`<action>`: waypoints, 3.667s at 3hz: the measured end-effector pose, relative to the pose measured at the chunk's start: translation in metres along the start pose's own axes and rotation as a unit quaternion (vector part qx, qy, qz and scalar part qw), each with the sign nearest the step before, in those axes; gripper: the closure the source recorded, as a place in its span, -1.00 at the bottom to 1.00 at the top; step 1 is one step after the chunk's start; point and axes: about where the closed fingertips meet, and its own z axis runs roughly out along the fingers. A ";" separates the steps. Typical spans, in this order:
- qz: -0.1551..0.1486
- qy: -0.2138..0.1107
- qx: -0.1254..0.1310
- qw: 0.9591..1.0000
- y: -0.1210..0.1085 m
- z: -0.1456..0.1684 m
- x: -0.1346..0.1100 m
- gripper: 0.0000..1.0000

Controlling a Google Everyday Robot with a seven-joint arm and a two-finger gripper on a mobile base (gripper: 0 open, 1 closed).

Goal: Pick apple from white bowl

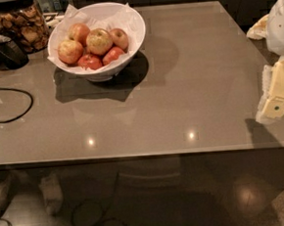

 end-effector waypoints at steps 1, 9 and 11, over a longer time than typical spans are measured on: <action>0.000 0.000 0.000 1.000 0.000 0.000 0.000 -1.00; -0.011 -0.261 0.018 0.965 -0.160 0.020 -0.207 -1.00; -0.050 -0.250 -0.005 0.967 -0.167 0.041 -0.264 -1.00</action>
Offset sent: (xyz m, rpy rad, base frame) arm 0.0991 0.0704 0.0519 0.2312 -0.0391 0.0429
